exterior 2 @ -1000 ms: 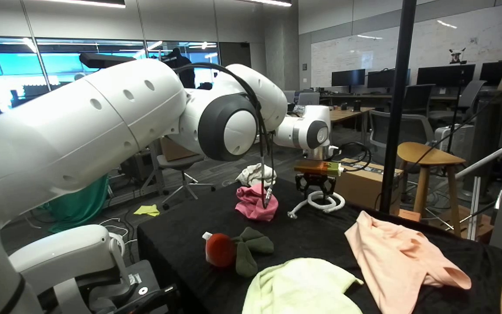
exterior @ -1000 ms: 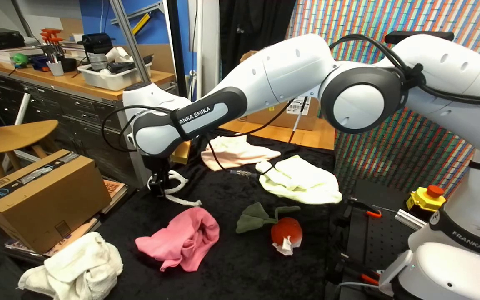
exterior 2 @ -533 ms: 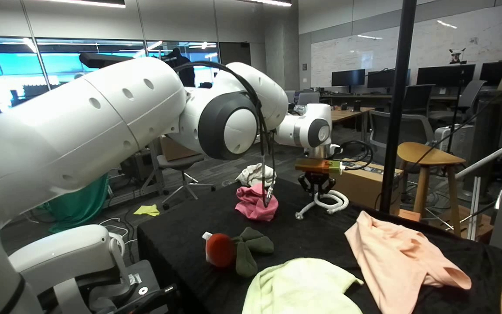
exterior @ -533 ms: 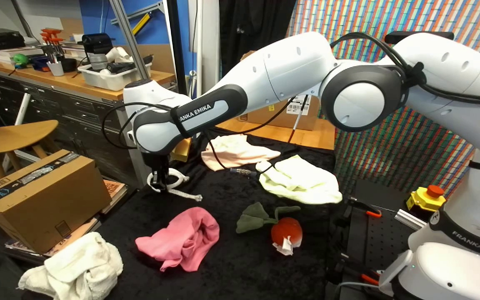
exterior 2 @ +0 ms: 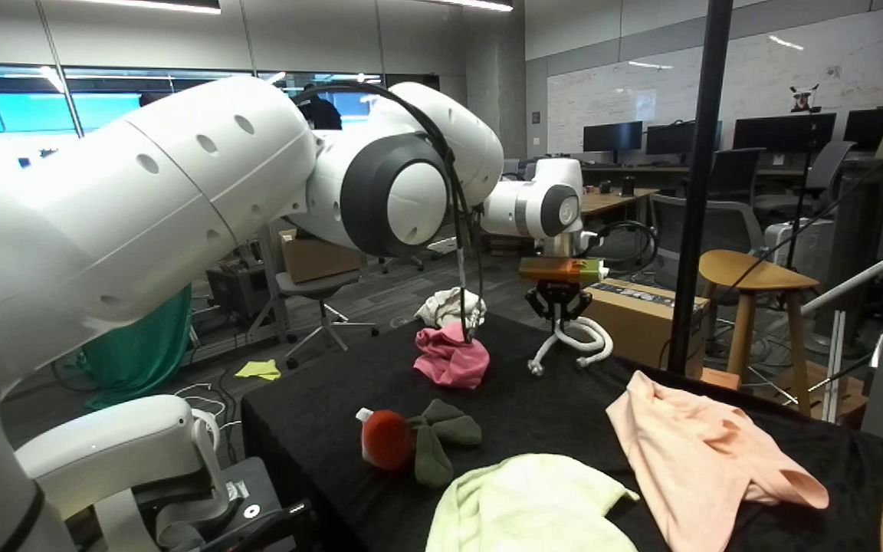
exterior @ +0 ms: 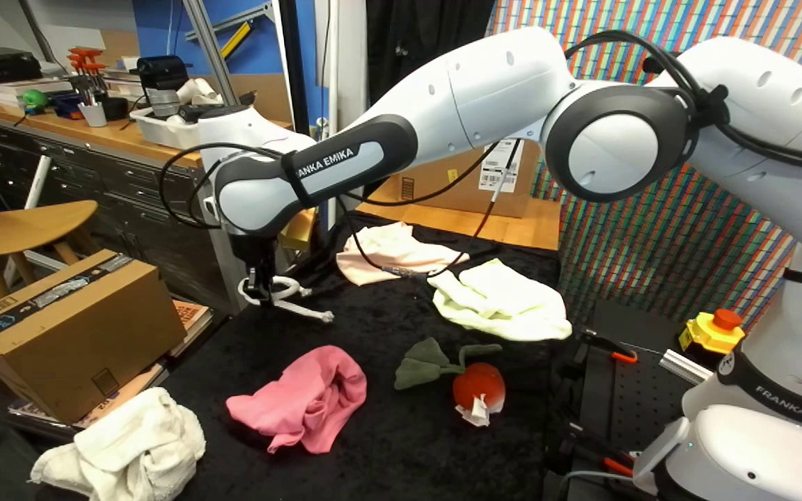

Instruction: Pile up all the objects on the table

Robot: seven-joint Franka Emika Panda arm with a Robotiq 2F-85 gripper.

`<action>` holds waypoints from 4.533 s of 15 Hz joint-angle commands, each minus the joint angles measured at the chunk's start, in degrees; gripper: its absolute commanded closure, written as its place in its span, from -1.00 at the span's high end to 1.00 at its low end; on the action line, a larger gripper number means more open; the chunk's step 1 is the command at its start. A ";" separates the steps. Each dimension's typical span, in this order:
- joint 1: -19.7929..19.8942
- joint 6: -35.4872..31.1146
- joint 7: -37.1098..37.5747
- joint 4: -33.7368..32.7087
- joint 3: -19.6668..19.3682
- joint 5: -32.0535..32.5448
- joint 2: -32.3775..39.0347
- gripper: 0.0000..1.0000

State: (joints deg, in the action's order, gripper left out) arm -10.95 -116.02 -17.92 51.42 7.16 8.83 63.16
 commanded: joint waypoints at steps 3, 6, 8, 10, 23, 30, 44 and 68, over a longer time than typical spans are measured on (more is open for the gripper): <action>0.42 -0.63 0.52 13.95 -0.94 1.63 -13.29 -0.84; 0.64 -1.71 1.29 20.59 -1.70 2.49 -18.46 -0.84; 0.51 -2.36 2.27 24.91 -2.57 2.96 -21.53 -0.84; 0.91 -3.19 3.42 30.40 -3.13 3.40 -25.18 -0.84; 6.48 -11.11 13.92 64.12 -7.22 5.84 -51.54 -0.87; 7.86 -18.26 27.52 67.67 -9.89 10.45 -54.18 -0.87; 7.13 -18.45 42.27 63.31 -11.16 14.32 -51.16 0.17; -8.70 10.08 21.27 45.51 5.49 17.50 -41.99 1.00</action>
State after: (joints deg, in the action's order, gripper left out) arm -17.29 -108.24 3.55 103.80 11.96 24.70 16.04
